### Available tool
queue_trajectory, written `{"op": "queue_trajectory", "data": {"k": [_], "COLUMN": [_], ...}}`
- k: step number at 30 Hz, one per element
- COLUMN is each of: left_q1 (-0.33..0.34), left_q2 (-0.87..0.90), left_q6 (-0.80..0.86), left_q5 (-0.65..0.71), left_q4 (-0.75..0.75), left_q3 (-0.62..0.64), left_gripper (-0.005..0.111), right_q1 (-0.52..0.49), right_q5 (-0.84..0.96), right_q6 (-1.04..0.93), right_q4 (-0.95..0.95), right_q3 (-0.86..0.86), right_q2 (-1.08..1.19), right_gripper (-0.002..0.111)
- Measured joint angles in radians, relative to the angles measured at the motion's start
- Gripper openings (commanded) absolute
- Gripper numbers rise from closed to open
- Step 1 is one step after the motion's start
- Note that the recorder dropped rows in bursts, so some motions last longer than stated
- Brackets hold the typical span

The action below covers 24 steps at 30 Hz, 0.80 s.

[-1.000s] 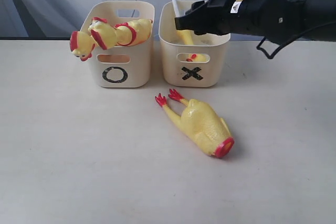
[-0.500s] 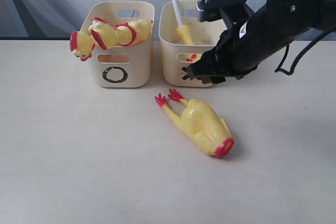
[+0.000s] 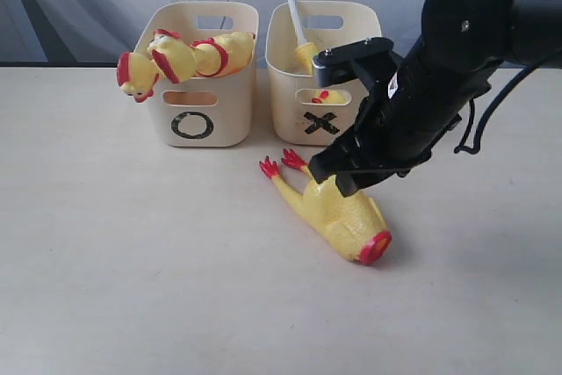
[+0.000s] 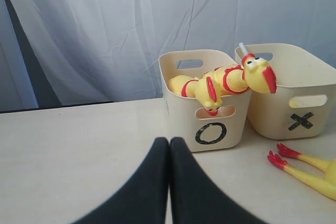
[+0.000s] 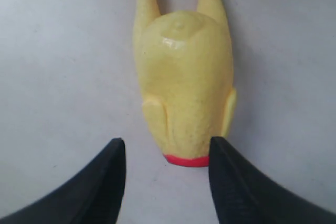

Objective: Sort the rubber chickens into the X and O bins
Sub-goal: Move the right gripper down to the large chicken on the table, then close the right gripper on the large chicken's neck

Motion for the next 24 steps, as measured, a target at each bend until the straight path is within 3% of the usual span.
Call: {"op": "queue_trajectory", "data": {"k": [4,11,24], "left_q1": [0.000,0.000,0.000], "left_q2": [0.000,0.000,0.000], "left_q6": [0.000,0.000,0.000], "left_q5": [0.000,0.000,0.000], "left_q4": [0.000,0.000,0.000], "left_q3": [0.000,0.000,0.000], "left_gripper": [0.000,0.000,0.000], "right_q1": [0.002,0.002,0.002], "right_q5": [0.010,-0.018,-0.137], "right_q6": [0.000,0.000,-0.010], "right_q4": [-0.002,-0.031,-0.073], "right_q3": [0.000,0.000,0.000], "right_q2": [0.048,0.125,0.237], "right_gripper": [0.049,0.074,0.073]}}
